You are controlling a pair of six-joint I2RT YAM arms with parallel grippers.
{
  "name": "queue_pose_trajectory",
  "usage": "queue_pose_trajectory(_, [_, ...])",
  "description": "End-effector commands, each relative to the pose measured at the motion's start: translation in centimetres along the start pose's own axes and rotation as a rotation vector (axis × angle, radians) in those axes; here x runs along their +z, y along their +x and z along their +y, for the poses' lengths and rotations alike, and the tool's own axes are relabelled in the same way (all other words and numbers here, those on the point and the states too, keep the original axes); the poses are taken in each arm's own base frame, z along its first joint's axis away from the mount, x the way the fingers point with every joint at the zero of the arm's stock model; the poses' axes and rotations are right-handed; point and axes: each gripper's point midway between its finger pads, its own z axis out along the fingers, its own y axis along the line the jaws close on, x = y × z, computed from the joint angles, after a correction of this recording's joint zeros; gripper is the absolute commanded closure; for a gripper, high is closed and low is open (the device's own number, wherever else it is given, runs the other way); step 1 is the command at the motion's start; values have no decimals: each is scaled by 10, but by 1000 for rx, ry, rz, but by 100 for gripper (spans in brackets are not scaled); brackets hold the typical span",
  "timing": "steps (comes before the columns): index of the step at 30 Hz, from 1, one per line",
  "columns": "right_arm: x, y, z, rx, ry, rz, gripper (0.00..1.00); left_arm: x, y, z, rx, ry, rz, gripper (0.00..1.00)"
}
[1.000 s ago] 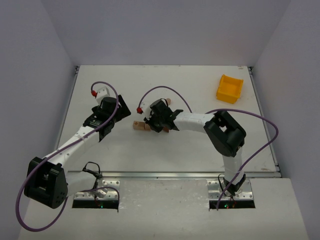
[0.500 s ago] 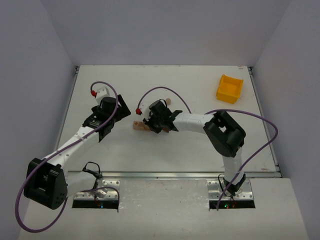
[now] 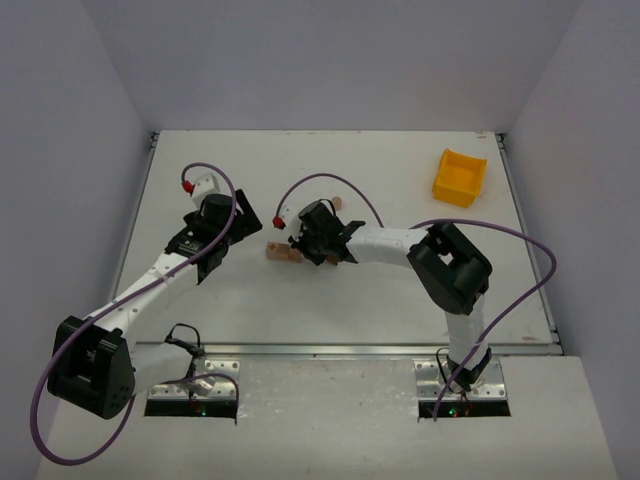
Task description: Build the wood block tower
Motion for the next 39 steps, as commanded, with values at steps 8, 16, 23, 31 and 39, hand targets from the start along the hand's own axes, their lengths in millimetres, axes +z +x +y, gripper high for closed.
queue_pose_trajectory(8, [-4, -34, -15, -21, 69, -76, 87, -6, -22, -9, -35, 37, -63, 0])
queue_pose_trajectory(16, [3, -40, -17, -24, 74, -84, 87, -6, -23, -10, -35, 39, -65, 0])
queue_pose_trajectory(23, [3, -40, -18, -24, 78, -81, 87, -5, -22, -10, -34, 38, -64, 0])
queue_pose_trajectory(31, [-4, -36, -22, -7, 113, -73, 87, -5, -21, -9, -34, 38, -62, 0])
queue_pose_trajectory(39, [-32, -46, -34, 16, 189, -117, 87, -7, -23, -11, -35, 44, -60, 0])
